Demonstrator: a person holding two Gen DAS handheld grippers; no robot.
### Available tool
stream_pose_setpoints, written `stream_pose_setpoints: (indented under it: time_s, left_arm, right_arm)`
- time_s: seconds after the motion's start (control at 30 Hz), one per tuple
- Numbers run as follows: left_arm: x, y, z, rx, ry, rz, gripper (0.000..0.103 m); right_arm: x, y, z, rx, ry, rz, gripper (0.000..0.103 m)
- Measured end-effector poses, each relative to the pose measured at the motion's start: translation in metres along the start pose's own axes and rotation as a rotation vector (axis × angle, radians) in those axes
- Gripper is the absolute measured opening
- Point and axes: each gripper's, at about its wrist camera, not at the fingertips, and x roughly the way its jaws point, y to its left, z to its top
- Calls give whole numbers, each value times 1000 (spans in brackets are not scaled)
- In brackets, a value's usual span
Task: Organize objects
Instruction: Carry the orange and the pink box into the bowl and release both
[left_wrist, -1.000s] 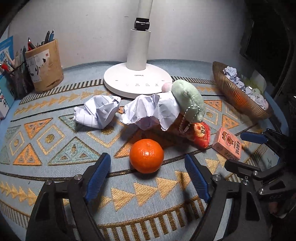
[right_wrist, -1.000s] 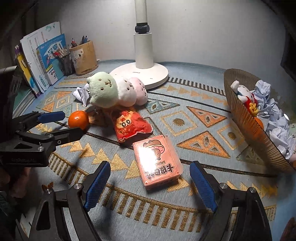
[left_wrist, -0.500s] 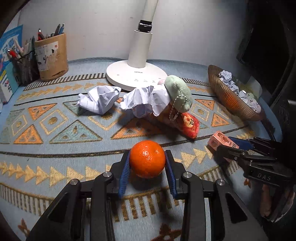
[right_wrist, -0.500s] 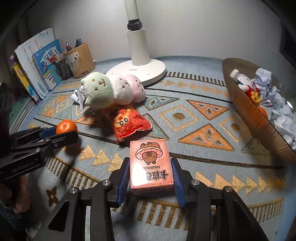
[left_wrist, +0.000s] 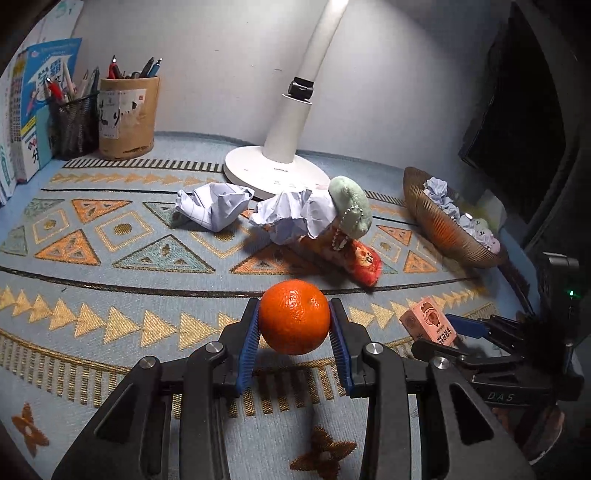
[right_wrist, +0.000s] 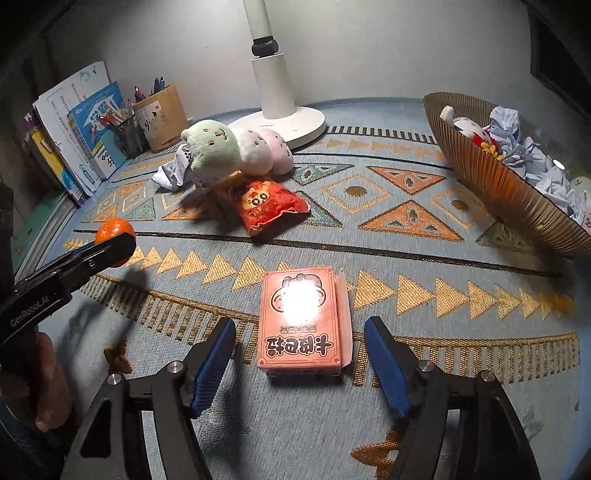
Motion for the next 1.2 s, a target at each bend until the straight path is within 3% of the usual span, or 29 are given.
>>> stream_pose_setpoints:
  time_s: [0.1,0.13,0.17,0.27,0.4,0.53,0.73,0.93,1.03,1.2]
  left_arm:
    - [-1,0,-1,-10,-8,-2,33]
    - [-1,-1,-1,-3,-10,4,33]
    - [-1,-2,-1,2,-11,1,33]
    - [0,-3,-2,3,0,-16,33]
    - [2,-10,-3,26,16,16,33]
    - [-1,-28,0,53,25,24,33]
    - [-7,-102,45,130,-46,-90,33]
    - [33,-178,107,174,-64,-187,33]
    - [61,-206,122,178,-56,-215,33]
    - [100,-230,129,172,-30,-224,33]
  right_arm:
    - [1,8,0,-40,-10,-36,58]
    - [1,10,-1,-51,-15,-44,46]
    - [0,12,-1,-61,-18,-48,40]
    - [-3,24,-6,-110,-15,-25,40]
    - [-11,49,-17,-164,-30,24,40]
    - [-33,47,-19,-144,-72,64,40]
    - [-106,-18,9,-25,-234,7,40]
    - [-179,-113,51,188,-428,-106,40]
    - [-189,-152,69,270,-466,-188,40]
    - [-173,-194,95,351,-460,-182,40]
